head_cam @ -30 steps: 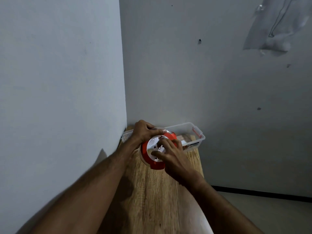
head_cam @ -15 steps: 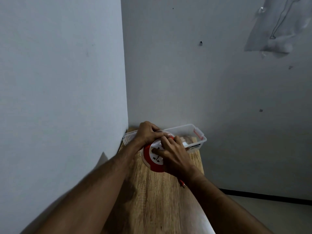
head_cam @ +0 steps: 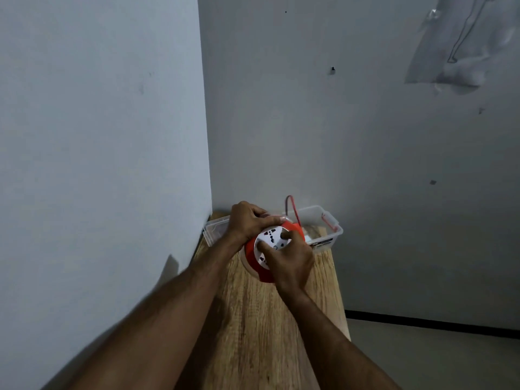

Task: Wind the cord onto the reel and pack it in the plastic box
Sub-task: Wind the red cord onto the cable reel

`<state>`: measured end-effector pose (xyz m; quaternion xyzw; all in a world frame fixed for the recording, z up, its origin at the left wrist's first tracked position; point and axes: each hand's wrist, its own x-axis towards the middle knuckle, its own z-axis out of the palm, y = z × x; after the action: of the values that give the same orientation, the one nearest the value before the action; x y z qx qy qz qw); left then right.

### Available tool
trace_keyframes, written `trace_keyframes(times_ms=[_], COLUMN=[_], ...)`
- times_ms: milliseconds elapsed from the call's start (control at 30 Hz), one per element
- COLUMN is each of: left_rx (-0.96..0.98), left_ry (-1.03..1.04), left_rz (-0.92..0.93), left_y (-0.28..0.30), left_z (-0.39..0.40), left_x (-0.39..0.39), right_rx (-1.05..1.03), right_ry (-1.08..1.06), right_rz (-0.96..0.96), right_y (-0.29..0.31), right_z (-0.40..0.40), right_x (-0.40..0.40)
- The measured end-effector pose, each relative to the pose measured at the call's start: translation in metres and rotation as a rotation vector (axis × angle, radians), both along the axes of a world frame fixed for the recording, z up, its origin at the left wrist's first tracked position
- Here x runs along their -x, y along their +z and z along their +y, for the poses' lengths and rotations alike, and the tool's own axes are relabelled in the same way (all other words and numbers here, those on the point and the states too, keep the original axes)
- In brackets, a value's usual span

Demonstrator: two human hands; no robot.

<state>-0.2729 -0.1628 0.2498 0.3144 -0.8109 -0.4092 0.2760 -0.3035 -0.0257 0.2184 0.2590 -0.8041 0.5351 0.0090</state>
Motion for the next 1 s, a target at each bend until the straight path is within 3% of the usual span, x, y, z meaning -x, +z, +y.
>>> trace_keyframes(times_ms=[67,200,267,367,433,467,600,667,700,800,1000], left_rx=[0.029,0.054,0.030,-0.016,-0.051,-0.054,-0.022,-0.019,-0.020,-0.035,-0.080], left_ry=[-0.008,-0.009,-0.013,0.011,0.029,0.033,0.006,0.002,-0.003,-0.031,-0.100], left_rz=[-0.008,-0.017,-0.013,-0.025,-0.034,-0.035,-0.047,-0.055,-0.059,-0.080,-0.062], left_y=[-0.002,-0.010,-0.013,-0.015,-0.013,-0.011,-0.005,-0.004,-0.004,-0.004,-0.004], left_z=[0.002,0.008,0.008,0.001,-0.002,-0.002,-0.006,-0.008,-0.009,-0.008,-0.006], left_x=[0.002,0.005,0.004,0.002,0.001,-0.001,-0.005,-0.008,-0.009,-0.009,-0.009], right_rx=[0.076,0.391,0.537,0.527,0.422,0.371,0.004,-0.265,-0.397,-0.620,-0.651], right_ry=[-0.095,-0.311,-0.353,-0.229,-0.155,-0.120,0.244,0.454,0.530,0.634,0.625], right_rz=[-0.268,-1.103,-1.285,-1.313,-1.133,-0.920,0.334,0.785,0.916,1.070,1.211], right_y=[-0.004,0.006,0.018,0.023,0.018,0.015,0.002,-0.008,-0.009,-0.004,-0.003], right_z=[-0.005,-0.019,-0.023,-0.013,-0.001,0.005,0.022,0.026,0.027,0.029,0.023], right_x=[-0.007,-0.007,-0.003,-0.004,-0.009,-0.012,0.004,0.021,0.027,0.037,0.040])
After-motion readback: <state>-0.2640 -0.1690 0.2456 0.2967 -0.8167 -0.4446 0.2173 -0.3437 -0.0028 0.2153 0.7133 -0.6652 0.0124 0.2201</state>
